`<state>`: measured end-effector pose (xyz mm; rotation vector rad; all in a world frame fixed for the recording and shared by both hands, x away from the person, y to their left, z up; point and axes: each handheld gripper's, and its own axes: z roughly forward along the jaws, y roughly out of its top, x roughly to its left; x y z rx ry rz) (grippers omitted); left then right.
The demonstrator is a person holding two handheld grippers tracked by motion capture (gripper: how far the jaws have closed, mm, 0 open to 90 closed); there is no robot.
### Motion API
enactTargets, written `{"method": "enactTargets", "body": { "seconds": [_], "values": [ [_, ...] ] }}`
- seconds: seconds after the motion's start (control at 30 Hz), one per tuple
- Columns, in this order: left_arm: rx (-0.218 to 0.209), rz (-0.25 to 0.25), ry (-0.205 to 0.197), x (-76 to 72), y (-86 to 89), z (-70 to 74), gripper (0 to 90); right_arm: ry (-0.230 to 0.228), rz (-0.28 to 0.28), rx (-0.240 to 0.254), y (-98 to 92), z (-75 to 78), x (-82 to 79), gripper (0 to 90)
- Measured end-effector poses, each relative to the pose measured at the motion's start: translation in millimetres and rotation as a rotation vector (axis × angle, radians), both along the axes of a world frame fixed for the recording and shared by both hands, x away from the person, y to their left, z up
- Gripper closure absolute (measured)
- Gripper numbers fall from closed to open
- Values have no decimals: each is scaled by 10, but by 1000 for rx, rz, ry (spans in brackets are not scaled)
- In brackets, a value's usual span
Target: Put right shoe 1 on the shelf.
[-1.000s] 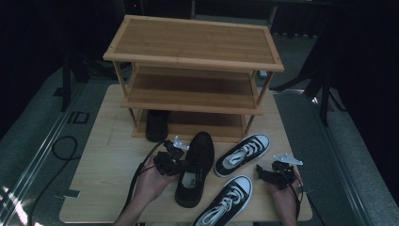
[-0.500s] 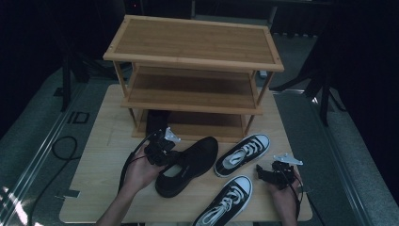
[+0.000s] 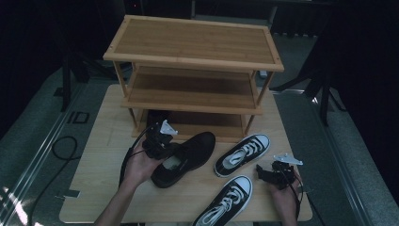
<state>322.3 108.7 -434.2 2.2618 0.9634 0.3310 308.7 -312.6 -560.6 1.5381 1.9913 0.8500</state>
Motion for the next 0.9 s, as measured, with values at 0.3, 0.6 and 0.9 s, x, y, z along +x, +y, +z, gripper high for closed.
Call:
{"method": "enactTargets", "body": {
  "seconds": [0.3,0.6,0.9],
  "values": [
    [-36,72,-24,91,108,34,893,-1,0,0,0,-1,0,144],
    [-99,202,-73,202,217,-13,894,0,0,1,1,-1,-1,144],
    [-140,308,-74,311,341,-122,893,0,-1,1,1,-1,-1,144]
  ]
}}
